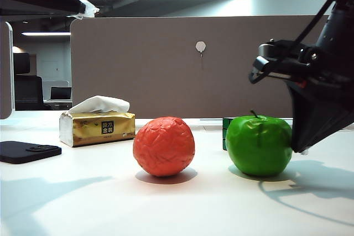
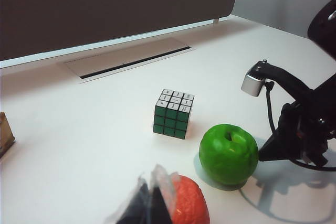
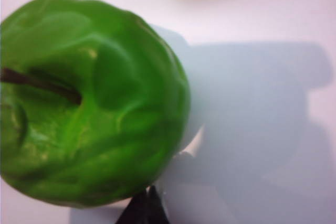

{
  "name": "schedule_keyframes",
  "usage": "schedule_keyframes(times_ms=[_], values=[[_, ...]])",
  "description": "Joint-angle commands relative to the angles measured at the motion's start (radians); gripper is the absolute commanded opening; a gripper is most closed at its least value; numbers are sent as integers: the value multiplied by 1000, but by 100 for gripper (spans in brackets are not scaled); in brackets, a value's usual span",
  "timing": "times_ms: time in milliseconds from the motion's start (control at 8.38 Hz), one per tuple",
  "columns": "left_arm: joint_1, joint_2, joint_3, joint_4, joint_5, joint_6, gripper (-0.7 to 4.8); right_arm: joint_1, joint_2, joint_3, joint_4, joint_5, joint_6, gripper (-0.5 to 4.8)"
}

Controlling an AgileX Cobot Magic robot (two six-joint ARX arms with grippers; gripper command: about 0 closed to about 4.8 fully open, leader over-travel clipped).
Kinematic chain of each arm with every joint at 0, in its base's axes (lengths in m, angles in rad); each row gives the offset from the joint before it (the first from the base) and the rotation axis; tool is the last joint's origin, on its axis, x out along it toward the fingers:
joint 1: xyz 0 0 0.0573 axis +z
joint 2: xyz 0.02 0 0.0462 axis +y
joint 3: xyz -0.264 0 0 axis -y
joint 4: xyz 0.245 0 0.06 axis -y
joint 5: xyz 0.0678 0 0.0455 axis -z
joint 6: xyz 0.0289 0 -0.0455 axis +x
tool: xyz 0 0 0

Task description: Move all the fruits on the tabletop near the face of the Rubik's cube that has the color most similar to each fruit.

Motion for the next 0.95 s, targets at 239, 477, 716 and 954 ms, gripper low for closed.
schedule_keyframes(times_ms=[239,477,716,954], values=[[0,-2,5,0,0,0,-5,1,8,4,77,-59,-10,-1],[0,-2,5,-11,0,0,-5,1,37,5,141,-60,-31,-1],[0,-2,5,-12,1,0,-5,1,97,5,206,-62,-39,-1],[0,-2,5,-13,4,-1,-5,1,109,5,233,-62,-53,-1]])
